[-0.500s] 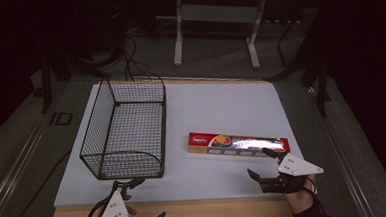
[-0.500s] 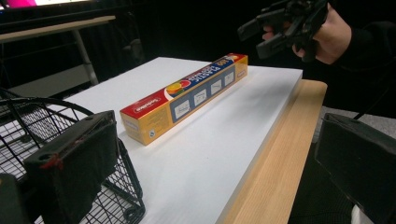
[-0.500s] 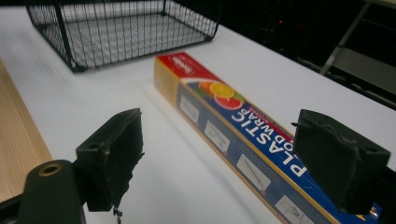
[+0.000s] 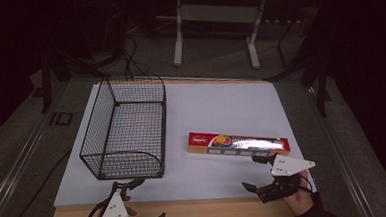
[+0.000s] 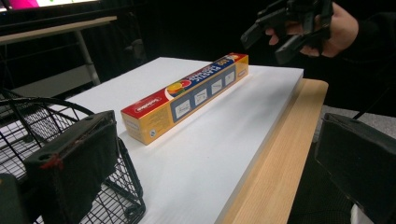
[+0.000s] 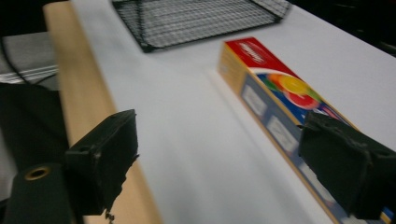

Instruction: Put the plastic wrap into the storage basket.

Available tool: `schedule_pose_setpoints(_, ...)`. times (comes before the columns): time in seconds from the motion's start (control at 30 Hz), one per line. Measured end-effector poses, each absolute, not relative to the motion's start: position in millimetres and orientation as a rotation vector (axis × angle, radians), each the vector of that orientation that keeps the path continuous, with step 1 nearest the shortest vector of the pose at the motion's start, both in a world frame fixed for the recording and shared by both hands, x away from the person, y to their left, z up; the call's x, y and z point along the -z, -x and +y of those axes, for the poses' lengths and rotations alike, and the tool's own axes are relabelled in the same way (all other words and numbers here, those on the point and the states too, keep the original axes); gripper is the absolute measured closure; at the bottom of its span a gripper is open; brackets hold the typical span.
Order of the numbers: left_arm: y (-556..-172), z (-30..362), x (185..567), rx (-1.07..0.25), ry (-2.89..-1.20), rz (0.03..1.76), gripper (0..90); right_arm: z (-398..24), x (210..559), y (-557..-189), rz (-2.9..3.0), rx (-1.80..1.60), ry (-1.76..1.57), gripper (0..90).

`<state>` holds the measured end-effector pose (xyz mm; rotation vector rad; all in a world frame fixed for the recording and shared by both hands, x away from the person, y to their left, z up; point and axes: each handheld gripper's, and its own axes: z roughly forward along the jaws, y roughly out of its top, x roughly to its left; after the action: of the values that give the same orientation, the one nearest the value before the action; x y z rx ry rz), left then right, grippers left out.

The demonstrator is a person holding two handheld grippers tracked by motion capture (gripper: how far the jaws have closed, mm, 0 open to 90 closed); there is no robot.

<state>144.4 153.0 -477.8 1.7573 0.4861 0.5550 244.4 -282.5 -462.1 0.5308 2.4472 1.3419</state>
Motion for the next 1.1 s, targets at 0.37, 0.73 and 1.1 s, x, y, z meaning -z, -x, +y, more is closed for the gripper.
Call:
schedule_pose_setpoints(0.37,-144,150,479,-0.546,-1.76,0.475,0.2,-282,424,-249,2.404,-1.387,-0.502,10.4)
schedule_pose_setpoints(0.73,-143,151,479,-0.551,-1.76,0.487,0.2,-284,403,-279,2.385,-1.312,-0.56,9.2)
schedule_pose_setpoints(1.1,-141,152,479,-0.55,-1.76,0.495,0.2,-271,404,-309,2.491,-1.213,-0.54,9.2)
